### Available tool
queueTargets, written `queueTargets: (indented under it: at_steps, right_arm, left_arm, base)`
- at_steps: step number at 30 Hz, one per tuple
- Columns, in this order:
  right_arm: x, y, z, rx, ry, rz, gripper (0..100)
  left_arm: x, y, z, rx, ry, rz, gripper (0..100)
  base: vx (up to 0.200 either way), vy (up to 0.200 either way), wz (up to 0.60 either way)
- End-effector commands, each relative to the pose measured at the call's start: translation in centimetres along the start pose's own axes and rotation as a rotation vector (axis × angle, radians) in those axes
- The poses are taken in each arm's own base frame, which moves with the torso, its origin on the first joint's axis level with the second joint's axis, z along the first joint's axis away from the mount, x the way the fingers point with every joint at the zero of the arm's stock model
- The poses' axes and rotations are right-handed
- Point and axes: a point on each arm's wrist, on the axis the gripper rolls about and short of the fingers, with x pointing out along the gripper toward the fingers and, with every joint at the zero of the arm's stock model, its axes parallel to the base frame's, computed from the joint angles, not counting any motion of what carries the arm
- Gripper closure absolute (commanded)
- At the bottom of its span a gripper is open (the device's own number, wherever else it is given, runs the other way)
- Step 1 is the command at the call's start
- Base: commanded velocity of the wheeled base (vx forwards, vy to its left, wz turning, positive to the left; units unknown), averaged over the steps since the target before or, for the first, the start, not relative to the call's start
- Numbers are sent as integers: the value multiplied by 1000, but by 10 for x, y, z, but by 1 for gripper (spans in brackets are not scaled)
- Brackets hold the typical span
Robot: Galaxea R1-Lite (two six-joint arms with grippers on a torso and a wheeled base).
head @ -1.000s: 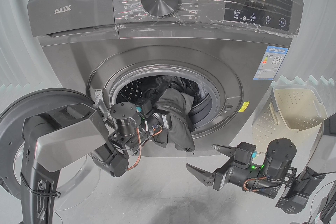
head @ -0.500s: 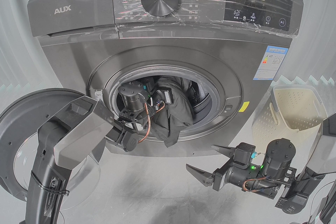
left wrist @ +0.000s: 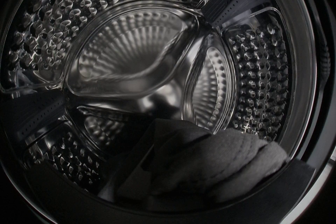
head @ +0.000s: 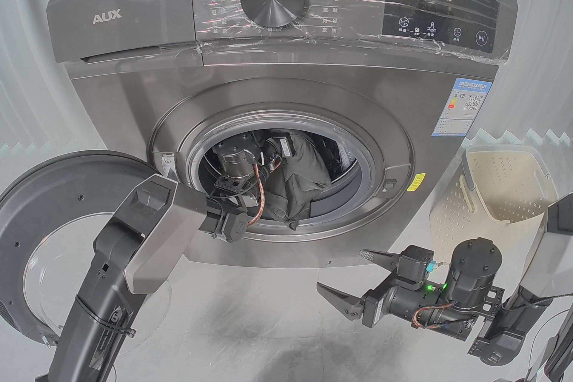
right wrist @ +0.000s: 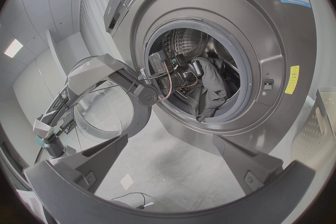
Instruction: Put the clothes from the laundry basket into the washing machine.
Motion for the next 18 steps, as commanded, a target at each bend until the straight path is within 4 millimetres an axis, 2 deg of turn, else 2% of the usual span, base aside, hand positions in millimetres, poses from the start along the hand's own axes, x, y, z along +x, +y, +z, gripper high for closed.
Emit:
queueTargets:
  at_steps: [1, 2, 3, 6, 10, 14, 18]
  right_arm:
    - [0, 0, -2, 0, 6, 0, 0]
    - [0, 0, -2, 0, 6, 0, 0]
    - [0, 0, -2, 0, 6, 0, 0]
    - [0, 0, -1, 0, 5, 0, 0]
    - [1, 0, -1, 0, 5, 0, 0]
    - [1, 0, -1, 0, 3, 0, 0]
    - [1, 0, -1, 0, 5, 0, 0]
  left_arm:
    - [1, 5, -13, 1, 20, 18, 100]
    - [0, 5, -15, 3, 28, 19, 100]
    - [-2, 6, -16, 3, 37, 20, 0]
    - [-9, 6, -13, 0, 74, 26, 0]
    - [-34, 7, 2, 18, 217, 21, 0]
    - [-58, 5, 8, 19, 332, -37, 0]
    - [-70, 5, 16, 24, 401, -55, 0]
  base:
    - [0, 0, 0]
    - [0, 0, 0]
    - [0, 0, 0]
    - [0, 0, 0]
    - [0, 0, 0]
    - [0, 0, 0]
    - [0, 0, 0]
